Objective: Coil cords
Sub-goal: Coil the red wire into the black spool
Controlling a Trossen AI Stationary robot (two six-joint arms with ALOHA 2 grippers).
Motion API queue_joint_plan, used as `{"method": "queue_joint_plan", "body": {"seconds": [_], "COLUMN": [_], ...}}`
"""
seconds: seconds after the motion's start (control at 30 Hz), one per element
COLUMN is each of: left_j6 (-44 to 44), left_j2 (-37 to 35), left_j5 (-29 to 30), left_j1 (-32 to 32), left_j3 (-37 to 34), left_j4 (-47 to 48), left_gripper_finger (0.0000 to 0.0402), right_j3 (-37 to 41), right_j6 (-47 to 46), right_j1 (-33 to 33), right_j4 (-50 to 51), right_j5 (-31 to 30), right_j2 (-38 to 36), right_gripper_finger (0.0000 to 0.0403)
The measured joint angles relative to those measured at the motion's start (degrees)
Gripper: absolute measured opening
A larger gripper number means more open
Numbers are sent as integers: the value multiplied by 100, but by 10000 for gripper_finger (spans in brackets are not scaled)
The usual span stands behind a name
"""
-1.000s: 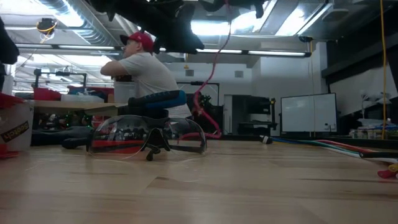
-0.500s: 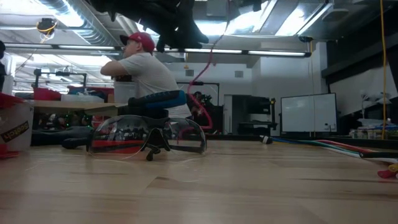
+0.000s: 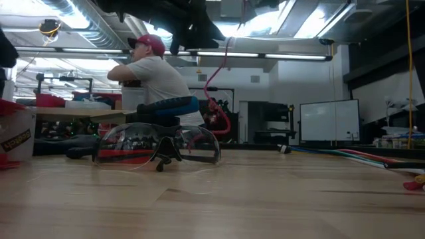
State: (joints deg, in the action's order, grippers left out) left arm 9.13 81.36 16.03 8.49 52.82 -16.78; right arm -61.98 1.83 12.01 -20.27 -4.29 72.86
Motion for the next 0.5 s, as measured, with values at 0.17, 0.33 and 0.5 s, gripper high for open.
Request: {"method": "queue_joint_plan", "body": {"seconds": [0.17,0.33,0.5], "left_j6": [10,10,-23], "left_j2": [0,0,0], "left_j5": [0,-33,-238], "left_j1": [0,-4,-4], "left_j3": [0,0,0], "left_j4": [-85,-154,-315], "left_gripper_finger": [148,148,148], "right_j3": [0,0,0], "right_j6": [0,-1,0], "right_j1": [0,0,0], "right_j4": [-262,-375,-426], "right_j5": [166,244,243], "right_j2": [0,14,70], "right_gripper_finger": [1,1,1]}}
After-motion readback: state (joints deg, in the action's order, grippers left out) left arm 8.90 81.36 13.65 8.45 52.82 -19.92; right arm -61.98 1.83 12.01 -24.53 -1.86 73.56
